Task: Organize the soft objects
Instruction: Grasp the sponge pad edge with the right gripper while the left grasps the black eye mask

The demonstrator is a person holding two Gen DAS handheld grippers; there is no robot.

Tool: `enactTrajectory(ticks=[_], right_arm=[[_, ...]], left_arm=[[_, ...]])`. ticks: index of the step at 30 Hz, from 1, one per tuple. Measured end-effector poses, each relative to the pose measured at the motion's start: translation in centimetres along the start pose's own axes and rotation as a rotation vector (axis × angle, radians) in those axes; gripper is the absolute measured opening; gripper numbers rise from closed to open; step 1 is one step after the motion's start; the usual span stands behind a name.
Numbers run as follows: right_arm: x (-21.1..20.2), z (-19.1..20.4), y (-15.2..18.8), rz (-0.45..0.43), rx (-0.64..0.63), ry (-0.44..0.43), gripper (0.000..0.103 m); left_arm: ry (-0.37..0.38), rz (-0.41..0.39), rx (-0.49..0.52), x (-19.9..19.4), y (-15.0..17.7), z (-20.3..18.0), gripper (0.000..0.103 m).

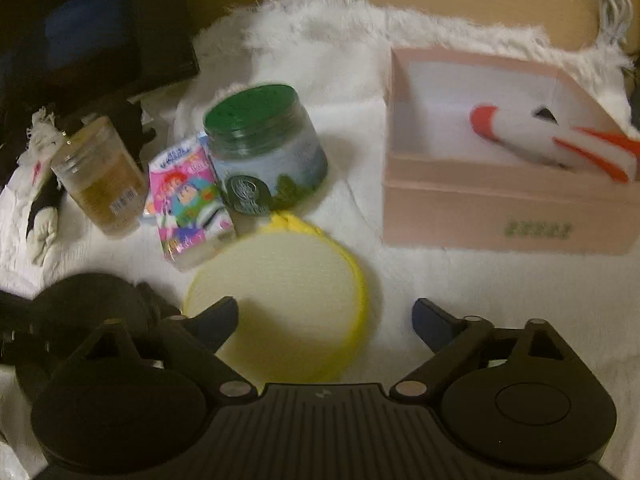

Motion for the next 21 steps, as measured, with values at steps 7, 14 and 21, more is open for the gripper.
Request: enactTrajectory(ticks=[7,14,21], right_arm=[[-4.1,2.9,-1.3,-0.061,-0.011,-0.202,0.045],[-0.1,3.0,-2.2,0.03,0.08,-0.302,0.036],[-2.9,3.7,-2.5,0.023,-0.008,-0.194,0.015]], left_arm=[[-0.065,-0.038,0.017,-0.5,1.3,-1.1,0.03],[-0.031,-0.069,-0.119,-1.2,2.1,0.1,0.026],[-0.071,-0.143,-0.03,-3.2,2.8,-2.2,0.02]])
Point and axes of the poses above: each gripper's, at about its wrist camera, not at the fingertips, and x roughly the way its jaws point, z to its left, y to its underside, the point moved 2 cm from there along x, roughly the way its jaws point, and after that the axes turned 1 degree about -x, right-handed, at the moved point
